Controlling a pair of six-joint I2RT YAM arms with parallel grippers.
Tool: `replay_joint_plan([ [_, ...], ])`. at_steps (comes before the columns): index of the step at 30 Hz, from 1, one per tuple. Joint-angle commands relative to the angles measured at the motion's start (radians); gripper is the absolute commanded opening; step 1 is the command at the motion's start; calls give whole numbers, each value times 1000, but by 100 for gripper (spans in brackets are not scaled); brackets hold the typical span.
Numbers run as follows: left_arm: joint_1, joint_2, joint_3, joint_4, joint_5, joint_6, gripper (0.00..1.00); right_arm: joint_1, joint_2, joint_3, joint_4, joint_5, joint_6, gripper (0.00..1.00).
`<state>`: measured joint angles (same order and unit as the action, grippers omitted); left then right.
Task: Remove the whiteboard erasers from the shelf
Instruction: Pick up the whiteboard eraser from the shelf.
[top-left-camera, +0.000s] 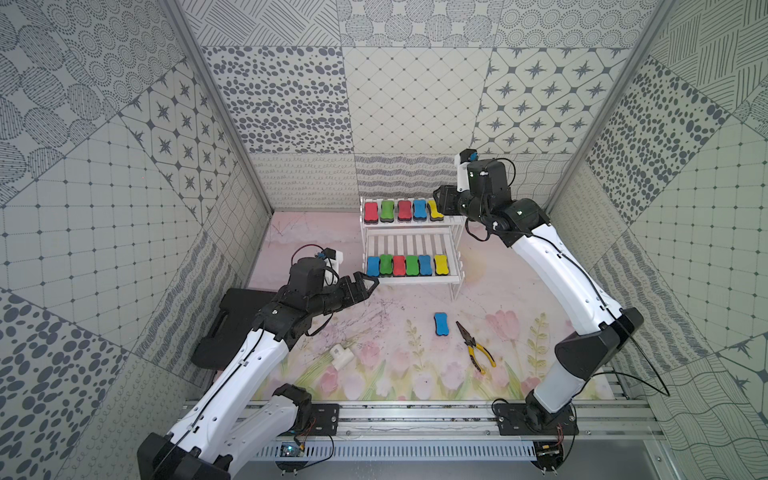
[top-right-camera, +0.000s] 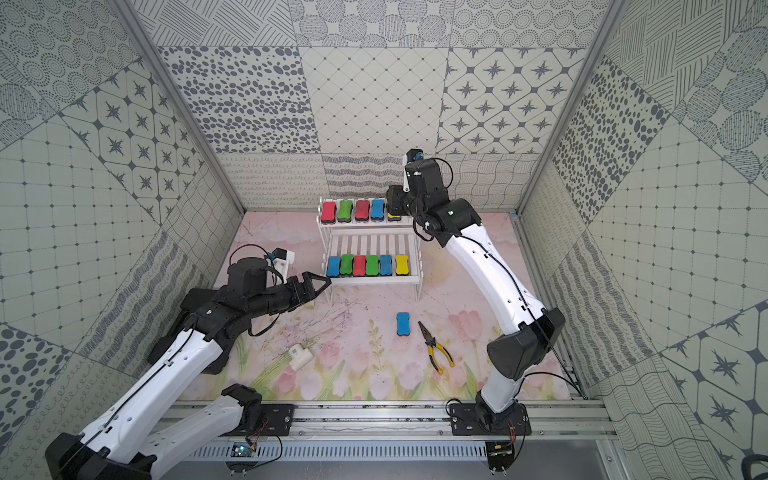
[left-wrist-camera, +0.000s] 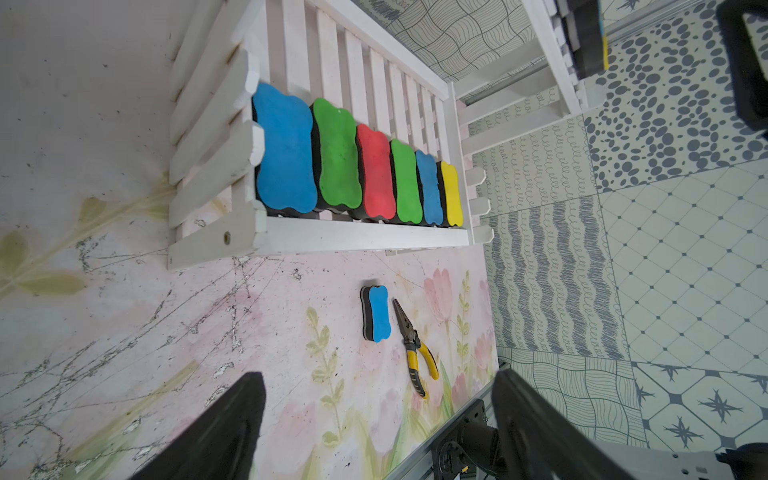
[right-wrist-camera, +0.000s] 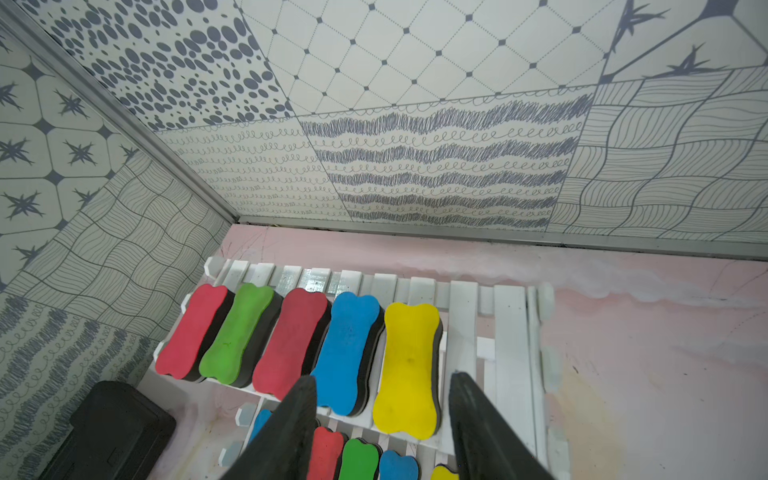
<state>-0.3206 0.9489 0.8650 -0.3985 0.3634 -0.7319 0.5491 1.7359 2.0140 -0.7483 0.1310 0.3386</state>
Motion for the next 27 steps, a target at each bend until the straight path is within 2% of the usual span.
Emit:
replay_joint_plan([
  [1,-6,11,27,-23,20,23,90,-7,55,72,-68,-35,-35,55],
  [9,-6,15,34,-31,16,33,90,-8,122,107,-89,-25,-35,55],
  [27,-5,19,25,-33,11,33,90,-11,142,78,-102,21,-49,55],
])
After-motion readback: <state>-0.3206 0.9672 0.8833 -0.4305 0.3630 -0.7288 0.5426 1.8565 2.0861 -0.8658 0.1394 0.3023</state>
